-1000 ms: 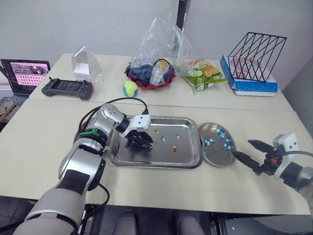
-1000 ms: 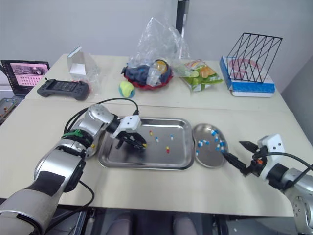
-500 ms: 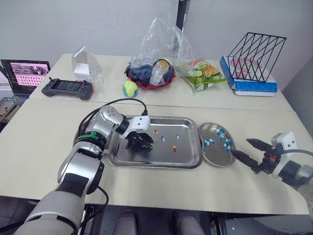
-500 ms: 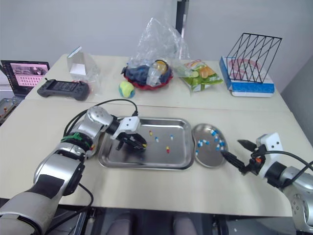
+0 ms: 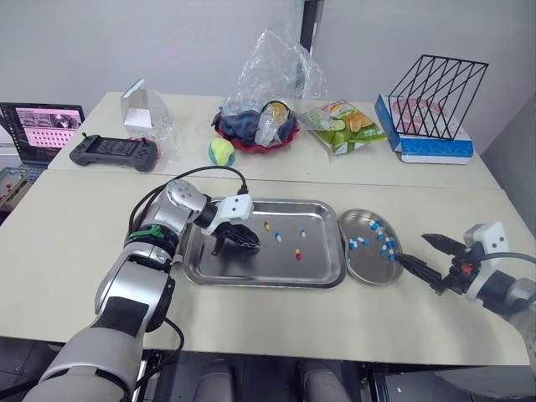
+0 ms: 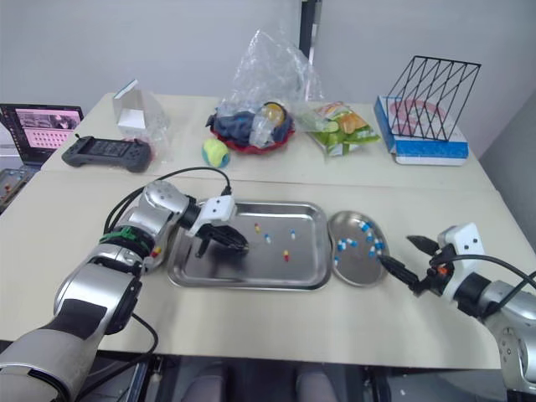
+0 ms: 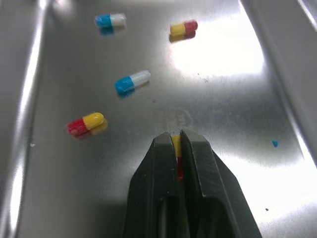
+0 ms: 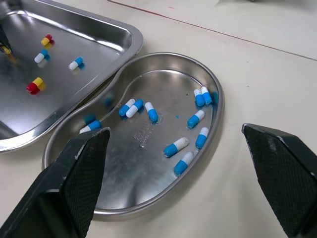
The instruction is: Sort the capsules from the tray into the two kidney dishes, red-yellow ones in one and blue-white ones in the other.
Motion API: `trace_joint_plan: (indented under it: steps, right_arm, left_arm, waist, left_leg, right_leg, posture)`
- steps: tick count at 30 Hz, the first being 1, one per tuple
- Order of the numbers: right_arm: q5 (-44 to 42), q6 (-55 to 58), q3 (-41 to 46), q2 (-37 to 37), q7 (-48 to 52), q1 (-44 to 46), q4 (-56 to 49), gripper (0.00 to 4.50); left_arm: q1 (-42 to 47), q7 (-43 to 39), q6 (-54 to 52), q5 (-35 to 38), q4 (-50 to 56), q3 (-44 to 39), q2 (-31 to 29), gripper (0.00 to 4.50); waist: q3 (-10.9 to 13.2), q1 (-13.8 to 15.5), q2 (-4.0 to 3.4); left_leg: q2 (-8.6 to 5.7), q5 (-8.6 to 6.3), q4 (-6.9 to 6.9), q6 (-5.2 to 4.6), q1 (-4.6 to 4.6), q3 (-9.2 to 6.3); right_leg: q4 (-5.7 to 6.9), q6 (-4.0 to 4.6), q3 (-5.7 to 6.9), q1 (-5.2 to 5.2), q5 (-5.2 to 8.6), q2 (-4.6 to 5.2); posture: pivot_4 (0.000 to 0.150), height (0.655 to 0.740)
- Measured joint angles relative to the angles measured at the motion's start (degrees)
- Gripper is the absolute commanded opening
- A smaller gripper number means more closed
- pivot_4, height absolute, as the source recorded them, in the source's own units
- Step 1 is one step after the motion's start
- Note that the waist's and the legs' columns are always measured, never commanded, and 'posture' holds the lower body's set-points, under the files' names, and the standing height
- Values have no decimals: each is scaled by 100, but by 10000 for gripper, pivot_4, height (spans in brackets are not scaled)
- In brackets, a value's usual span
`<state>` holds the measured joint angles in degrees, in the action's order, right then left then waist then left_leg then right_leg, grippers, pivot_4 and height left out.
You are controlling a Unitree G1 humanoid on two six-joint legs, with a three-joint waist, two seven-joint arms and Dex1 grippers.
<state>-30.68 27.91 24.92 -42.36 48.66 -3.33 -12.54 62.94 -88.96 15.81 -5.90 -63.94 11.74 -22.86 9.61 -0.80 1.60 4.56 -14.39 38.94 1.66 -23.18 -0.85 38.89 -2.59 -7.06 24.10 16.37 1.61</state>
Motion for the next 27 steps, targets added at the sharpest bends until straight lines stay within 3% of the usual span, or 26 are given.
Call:
trace_joint_plan:
  steps: [8,14,20,27]
  right_arm:
    - [-244,70,-21,-30,142,166,-48,45000]
    - [-577,160,-61,-486,730,673,74,45000]
    - [-649,209,-309,-577,1115,955,250,45000]
    - [-531,200,-607,-622,1257,1246,563,45000]
  left_arm:
    - [70,-238,-922,603,664,-629,-1053,336]
    - [-1373,-163,-1758,988,1519,-1262,-2535,336]
    - [-2359,326,-2327,1342,2374,-1715,-2848,336]
    - [-3126,992,-2614,1506,3128,-1832,-2797,336]
  waist:
    - [-1,-51,-4]
    - [-1,-198,-24]
    - [-1,5,-24]
    - [-1,2,-24]
  left_leg:
    - [1,0,-3,0,3,-2]
    - [12,0,-9,0,8,-11]
    - [9,0,2,1,-3,-18]
    - [10,1,1,2,-1,-19]
  right_leg:
    - [4,0,1,3,1,-1]
    - [10,10,12,5,7,-8]
    - [10,9,18,-1,7,-3]
    - [12,9,15,3,7,-5]
  posture:
    - [1500,7174]
    - [1500,7174]
    - [1500,7174]
    - [1500,7174]
